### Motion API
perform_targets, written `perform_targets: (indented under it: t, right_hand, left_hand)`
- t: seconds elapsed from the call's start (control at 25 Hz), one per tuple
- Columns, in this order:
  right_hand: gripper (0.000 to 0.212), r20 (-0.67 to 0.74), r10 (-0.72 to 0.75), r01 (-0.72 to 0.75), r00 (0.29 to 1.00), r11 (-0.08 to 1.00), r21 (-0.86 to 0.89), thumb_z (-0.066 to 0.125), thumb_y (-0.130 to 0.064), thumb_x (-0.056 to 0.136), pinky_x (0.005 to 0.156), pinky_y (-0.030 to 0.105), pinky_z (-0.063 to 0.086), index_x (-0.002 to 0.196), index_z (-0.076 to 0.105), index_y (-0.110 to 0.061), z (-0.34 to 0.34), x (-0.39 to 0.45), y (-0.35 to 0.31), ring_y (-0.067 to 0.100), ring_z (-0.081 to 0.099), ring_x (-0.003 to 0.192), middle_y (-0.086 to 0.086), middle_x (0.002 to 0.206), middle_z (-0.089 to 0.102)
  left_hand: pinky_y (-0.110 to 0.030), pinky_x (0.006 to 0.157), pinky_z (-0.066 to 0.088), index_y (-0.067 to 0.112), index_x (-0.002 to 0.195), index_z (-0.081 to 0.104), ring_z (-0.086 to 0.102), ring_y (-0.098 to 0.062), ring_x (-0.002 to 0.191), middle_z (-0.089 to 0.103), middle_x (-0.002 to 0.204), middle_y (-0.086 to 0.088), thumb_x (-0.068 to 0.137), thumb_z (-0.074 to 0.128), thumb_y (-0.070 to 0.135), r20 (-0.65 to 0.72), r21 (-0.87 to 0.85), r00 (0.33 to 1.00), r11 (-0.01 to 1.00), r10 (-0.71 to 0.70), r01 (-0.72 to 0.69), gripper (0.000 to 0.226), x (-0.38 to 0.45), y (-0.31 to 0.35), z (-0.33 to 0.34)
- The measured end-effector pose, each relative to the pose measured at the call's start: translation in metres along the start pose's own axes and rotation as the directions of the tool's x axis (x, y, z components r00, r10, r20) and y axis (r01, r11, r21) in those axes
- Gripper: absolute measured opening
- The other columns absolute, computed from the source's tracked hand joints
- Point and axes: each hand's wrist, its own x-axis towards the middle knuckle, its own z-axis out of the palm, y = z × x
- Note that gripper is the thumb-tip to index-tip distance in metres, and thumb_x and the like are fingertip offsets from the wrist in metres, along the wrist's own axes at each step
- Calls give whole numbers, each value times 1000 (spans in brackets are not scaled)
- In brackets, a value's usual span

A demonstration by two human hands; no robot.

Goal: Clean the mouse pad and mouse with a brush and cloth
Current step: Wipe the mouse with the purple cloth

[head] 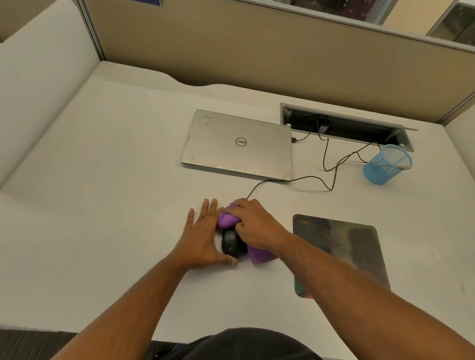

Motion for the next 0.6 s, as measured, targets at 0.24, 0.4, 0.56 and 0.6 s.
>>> perform_targets:
  t: [0.24, 0.4, 0.56, 0.6]
  right_hand:
    - [53, 37, -182, 183, 983, 982, -43, 39, -47, 96, 119, 27, 17, 148, 47, -34, 25, -50, 6, 14, 22, 145, -8, 159, 37]
    - [38, -109, -117, 120, 987, 992, 26, 49, -37, 104, 114, 25, 29, 140, 60, -29, 18, -34, 16, 17, 40, 134, -4, 150, 50]
    - [30, -233, 114, -116, 966, 993, 4, 44, -29, 106, 101, 31, 43, 126, 66, -21, 20, -3, -3, 22, 50, 115, 2, 132, 54]
    - [30, -254, 136, -158, 958, 985, -68, 41, -28, 106, 97, 33, 46, 124, 65, -20, 21, 1, -10, 24, 50, 112, 3, 129, 54]
  left_hand:
    - [-50, 120, -16, 30, 156, -16, -32, -15, 146, -25, 163, 1, 63, 49, 95, 0, 50, 999, 998, 37, -37, 130, 2, -2, 5]
    - [-45, 117, -22, 37, 155, -14, -36, -12, 144, -28, 161, 4, 56, 51, 98, 37, 33, 999, 999, 11, -13, 134, 4, 0, 2]
    - [-46, 118, -20, 44, 149, -22, -34, -9, 144, -24, 162, 6, 51, 56, 98, 8, 14, 1000, 1000, -9, 9, 137, 3, 1, 2]
    - [-45, 118, -20, 40, 153, -17, -33, -9, 145, -23, 163, 6, 51, 56, 98, 3, 8, 1000, 1000, -14, 14, 139, 3, 1, 2]
